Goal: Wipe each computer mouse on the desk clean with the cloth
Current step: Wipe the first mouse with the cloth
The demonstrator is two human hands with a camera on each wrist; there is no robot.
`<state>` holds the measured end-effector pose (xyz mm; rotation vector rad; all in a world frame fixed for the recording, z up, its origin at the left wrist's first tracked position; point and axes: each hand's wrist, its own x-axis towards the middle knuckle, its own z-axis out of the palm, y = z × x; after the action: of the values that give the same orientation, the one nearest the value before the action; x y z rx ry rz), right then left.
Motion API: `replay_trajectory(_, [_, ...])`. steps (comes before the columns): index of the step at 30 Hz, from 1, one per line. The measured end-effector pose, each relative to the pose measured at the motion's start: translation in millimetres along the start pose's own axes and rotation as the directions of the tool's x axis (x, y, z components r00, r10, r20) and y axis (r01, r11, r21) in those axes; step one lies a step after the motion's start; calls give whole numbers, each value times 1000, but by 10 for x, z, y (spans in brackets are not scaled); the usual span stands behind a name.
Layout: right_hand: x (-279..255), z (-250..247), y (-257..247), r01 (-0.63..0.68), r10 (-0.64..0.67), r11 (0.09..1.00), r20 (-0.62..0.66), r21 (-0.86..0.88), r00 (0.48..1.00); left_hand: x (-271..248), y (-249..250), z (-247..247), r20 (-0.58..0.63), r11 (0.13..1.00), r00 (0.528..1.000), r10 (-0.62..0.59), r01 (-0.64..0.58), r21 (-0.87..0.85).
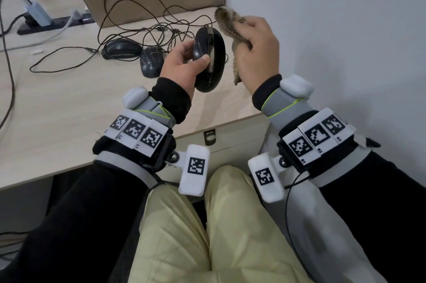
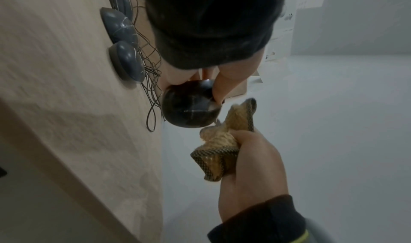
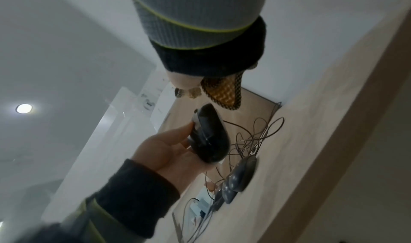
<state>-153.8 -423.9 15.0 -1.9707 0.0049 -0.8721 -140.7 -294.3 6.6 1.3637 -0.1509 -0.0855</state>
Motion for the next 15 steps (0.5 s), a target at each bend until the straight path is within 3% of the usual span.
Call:
replay_trajectory(3, [-34,34,-18,123,-113,991,154,-53,982,2,-11,18,15,1000,1000,-2,2,-13])
replay_trajectory(5, [-73,31,-36,141,-127,988,185,-64,974,9,-21,12,0,1000,1000,4,-4,-17])
replay_trajectory(8, [-184,27,-28,116,-110,993,160,-24,981,40,-23,-34,-15,1000,1000,0,-1,-30])
replay_trajectory(12, [-121,6,18,12,-12,999,-7,47,1000,50,-32,-62,0,1000,1000,12,-12,16])
replay_trajectory(15, [-42,47,-14,120,-118,993,103,-14,988,34,-53,-45,24,1000,999,22,-22,19])
